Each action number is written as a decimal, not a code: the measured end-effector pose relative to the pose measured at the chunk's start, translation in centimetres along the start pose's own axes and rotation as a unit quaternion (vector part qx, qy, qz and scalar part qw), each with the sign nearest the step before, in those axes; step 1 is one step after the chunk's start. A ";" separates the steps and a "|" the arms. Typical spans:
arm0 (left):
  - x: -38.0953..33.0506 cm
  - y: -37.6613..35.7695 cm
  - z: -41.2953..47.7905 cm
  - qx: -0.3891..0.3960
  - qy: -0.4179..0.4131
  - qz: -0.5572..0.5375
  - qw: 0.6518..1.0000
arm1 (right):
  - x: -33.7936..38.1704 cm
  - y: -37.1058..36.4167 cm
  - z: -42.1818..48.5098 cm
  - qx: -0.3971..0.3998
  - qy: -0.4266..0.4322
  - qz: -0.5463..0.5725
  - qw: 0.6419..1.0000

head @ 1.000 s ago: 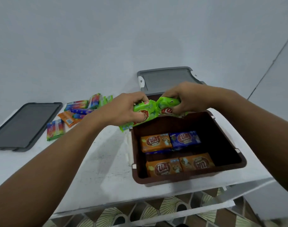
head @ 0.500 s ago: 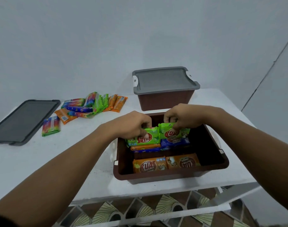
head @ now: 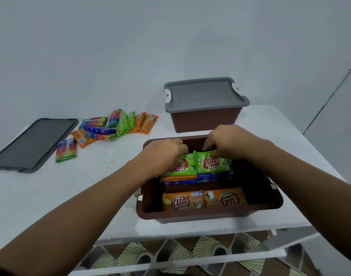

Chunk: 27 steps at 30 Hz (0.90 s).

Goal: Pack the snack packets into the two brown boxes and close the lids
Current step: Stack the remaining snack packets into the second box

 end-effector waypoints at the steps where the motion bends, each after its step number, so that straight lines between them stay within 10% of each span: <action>1: -0.1 0.1 -0.1 -0.010 -0.002 0.005 1.000 | -0.1 -0.1 0.0 -0.006 -0.002 0.002 1.000; 8: -0.6 1.1 -0.7 -0.056 0.005 0.033 0.998 | -0.2 -2.9 0.5 0.048 -0.025 0.022 0.998; 13: 0.6 -2.0 0.5 0.125 0.073 -0.020 0.989 | 0.3 -3.5 0.8 0.064 -0.020 0.042 0.997; 18: 0.2 -2.2 1.3 0.137 0.063 -0.039 0.988 | 0.3 -3.1 1.1 0.054 -0.037 0.034 0.997; 27: 2.9 2.8 -0.4 -0.062 -0.008 -0.131 0.989 | 3.2 3.5 1.4 -0.117 -0.022 0.087 0.989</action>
Point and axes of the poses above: each hand's wrist, its own z-axis towards the middle knuckle, its own y-axis out of the back of the hand, x = y × z, the point moved 8 cm from there along z, towards the middle knuckle, and after that the axes turned 2 degrees about x, right-handed, at the moved point
